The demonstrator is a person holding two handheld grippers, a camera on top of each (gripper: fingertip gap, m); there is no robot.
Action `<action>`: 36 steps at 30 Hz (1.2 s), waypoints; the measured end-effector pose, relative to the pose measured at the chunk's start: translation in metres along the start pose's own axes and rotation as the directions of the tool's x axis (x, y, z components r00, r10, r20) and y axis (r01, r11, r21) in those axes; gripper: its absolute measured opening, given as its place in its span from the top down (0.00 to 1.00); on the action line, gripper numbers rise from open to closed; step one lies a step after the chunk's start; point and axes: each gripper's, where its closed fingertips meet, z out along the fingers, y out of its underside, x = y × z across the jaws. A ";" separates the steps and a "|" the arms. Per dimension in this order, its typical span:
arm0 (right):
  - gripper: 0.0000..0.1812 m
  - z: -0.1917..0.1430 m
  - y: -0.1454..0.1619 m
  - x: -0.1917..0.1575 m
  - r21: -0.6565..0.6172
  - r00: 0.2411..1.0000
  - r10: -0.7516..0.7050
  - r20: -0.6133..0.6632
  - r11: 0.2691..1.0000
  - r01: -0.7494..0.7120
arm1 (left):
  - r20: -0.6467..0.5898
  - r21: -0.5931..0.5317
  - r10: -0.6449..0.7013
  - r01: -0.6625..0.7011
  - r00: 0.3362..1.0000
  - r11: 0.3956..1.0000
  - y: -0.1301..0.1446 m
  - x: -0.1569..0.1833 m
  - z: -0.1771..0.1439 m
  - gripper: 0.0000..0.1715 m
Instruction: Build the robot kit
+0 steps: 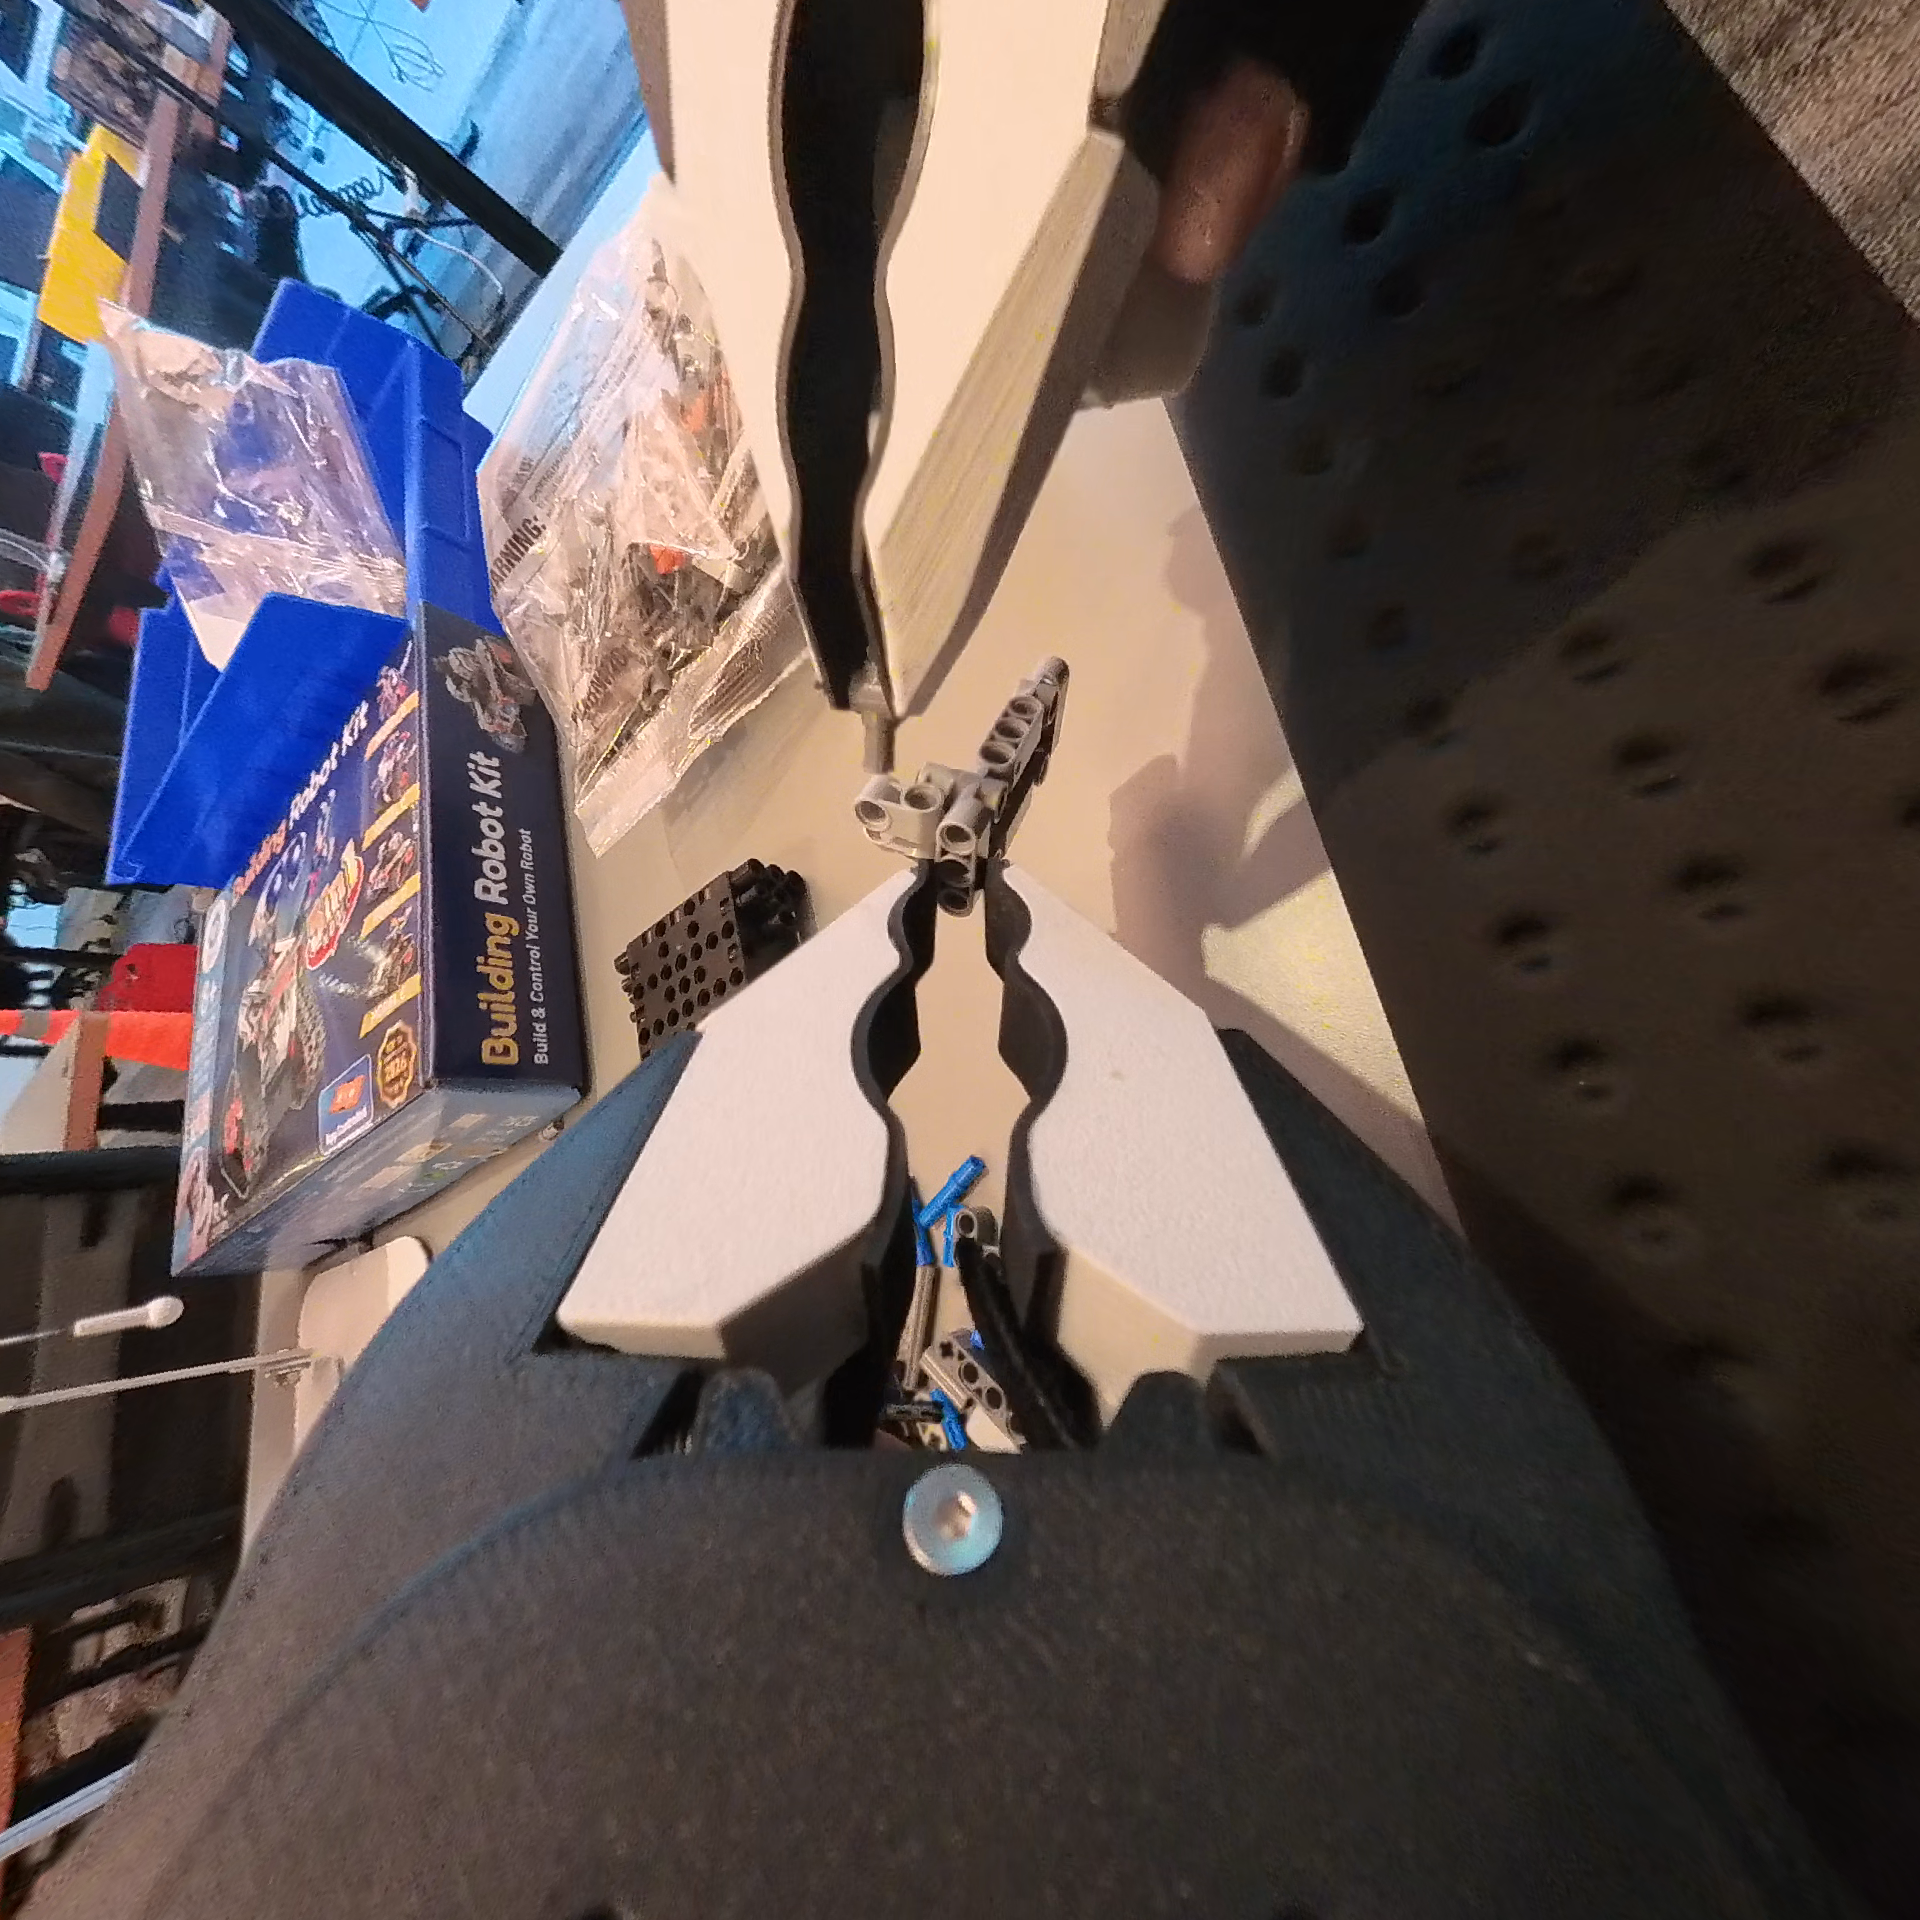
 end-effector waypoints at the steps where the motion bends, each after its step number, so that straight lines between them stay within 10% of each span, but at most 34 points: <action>1: 0.97 0.002 0.002 -0.003 -0.028 1.000 -0.023 0.001 0.999 0.023 | -0.002 -0.009 0.002 -0.002 1.000 1.000 0.000 0.000 0.001 0.96; 24: 0.97 0.004 0.013 0.007 -0.255 0.959 -0.237 -0.155 0.948 0.192 | 0.071 -0.151 0.157 -0.145 0.985 0.978 -0.004 -0.008 0.002 0.97; 36: 0.97 0.001 0.009 0.006 -0.008 1.000 0.025 0.004 1.000 -0.024 | 0.091 -0.104 0.150 -0.140 0.985 0.985 -0.006 -0.008 0.000 0.97</action>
